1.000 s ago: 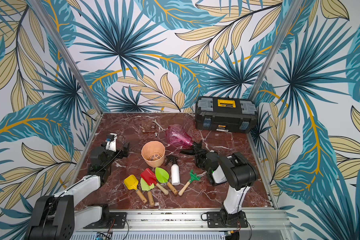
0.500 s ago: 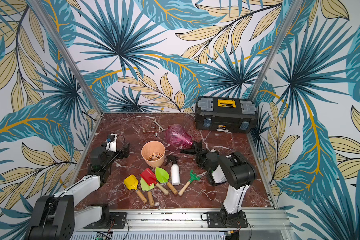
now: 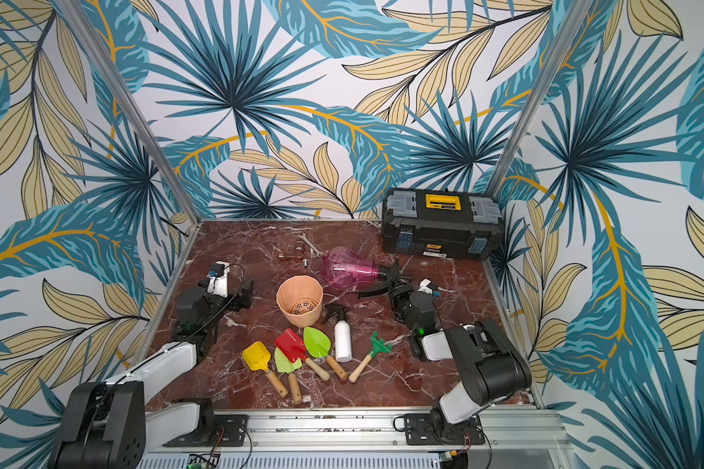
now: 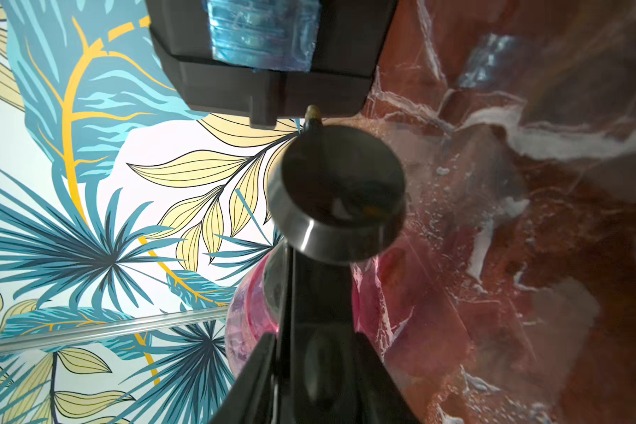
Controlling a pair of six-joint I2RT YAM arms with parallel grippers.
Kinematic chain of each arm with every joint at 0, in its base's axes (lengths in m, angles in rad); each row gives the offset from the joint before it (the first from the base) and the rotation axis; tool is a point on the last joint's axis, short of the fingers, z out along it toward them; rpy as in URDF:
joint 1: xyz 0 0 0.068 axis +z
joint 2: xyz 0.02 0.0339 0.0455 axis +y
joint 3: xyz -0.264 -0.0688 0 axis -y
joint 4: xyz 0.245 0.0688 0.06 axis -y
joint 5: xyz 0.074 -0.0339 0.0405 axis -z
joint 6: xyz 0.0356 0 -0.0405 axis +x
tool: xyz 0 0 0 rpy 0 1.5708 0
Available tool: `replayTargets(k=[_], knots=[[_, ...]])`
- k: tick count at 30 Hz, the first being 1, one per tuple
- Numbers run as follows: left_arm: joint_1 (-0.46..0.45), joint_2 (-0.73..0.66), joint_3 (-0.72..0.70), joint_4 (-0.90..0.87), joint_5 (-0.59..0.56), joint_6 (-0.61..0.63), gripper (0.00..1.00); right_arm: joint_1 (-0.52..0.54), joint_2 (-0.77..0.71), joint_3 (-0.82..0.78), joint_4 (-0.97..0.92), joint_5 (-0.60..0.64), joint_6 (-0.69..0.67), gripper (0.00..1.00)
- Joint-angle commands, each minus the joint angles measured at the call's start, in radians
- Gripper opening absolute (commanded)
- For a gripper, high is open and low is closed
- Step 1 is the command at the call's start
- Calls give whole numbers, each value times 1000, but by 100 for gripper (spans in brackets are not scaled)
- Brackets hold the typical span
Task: Organize the gardening tools
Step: Pick up the gardening tool from the center of the board, then place the gardening tool at the center of the board.
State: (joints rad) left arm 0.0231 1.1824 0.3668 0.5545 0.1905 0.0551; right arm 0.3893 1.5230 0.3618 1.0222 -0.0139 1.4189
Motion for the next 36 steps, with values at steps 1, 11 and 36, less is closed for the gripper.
replayTargets(k=[1,11,36], knots=[[-2,-10,24,-9,2,1,100,-9,-84,40,-169,72,-186,16],[-2,-9,24,-11,6,-1,100,-30,-335,199,-529,127,-629,8],[-2,-14,24,-13,7,-7,100,-25,-315,519,-1071,373,-1389,7]])
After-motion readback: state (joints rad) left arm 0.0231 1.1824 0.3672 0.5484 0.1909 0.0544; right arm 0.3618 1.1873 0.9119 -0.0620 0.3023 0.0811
